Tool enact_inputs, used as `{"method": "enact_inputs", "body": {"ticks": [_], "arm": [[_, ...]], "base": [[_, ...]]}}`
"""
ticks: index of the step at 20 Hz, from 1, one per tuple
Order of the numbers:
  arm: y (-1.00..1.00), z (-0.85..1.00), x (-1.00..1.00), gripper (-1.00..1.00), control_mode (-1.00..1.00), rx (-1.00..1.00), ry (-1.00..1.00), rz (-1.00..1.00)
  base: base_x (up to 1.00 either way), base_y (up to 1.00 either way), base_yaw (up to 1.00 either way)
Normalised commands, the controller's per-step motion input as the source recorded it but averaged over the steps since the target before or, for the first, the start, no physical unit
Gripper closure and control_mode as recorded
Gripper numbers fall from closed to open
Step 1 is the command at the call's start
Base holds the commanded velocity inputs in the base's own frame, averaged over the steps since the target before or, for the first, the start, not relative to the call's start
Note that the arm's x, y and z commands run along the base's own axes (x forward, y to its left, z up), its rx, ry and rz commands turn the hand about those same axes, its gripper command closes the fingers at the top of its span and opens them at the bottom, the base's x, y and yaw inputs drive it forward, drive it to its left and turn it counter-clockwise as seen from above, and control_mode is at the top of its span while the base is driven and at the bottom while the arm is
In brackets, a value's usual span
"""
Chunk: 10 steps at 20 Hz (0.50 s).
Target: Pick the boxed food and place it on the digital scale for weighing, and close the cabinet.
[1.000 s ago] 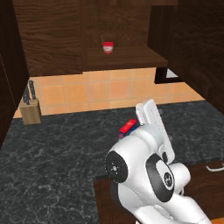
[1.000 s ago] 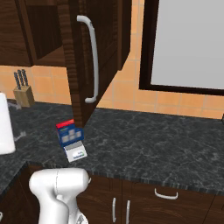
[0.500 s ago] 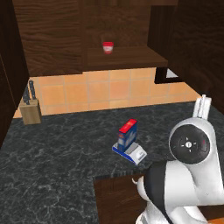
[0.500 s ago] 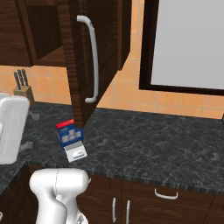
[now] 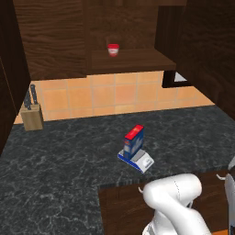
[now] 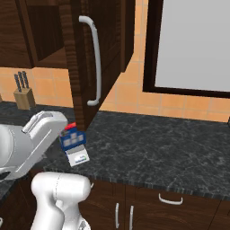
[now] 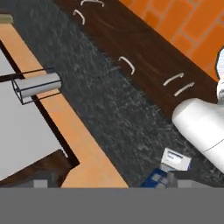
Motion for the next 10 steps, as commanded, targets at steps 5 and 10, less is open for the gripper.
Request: {"method": "enact_inputs", "body": {"ticks": [5, 10], "arm": [[-0.13, -0.88, -0.61, -1.00, -1.00, 0.16, -0.85, 0.07], [-0.39, -0.99, 0.43, -1.00, -1.00, 0.28, -0.36, 0.22]], "base": [[0.00, 0.00, 0.00], [0.00, 0.00, 0.00]]}}
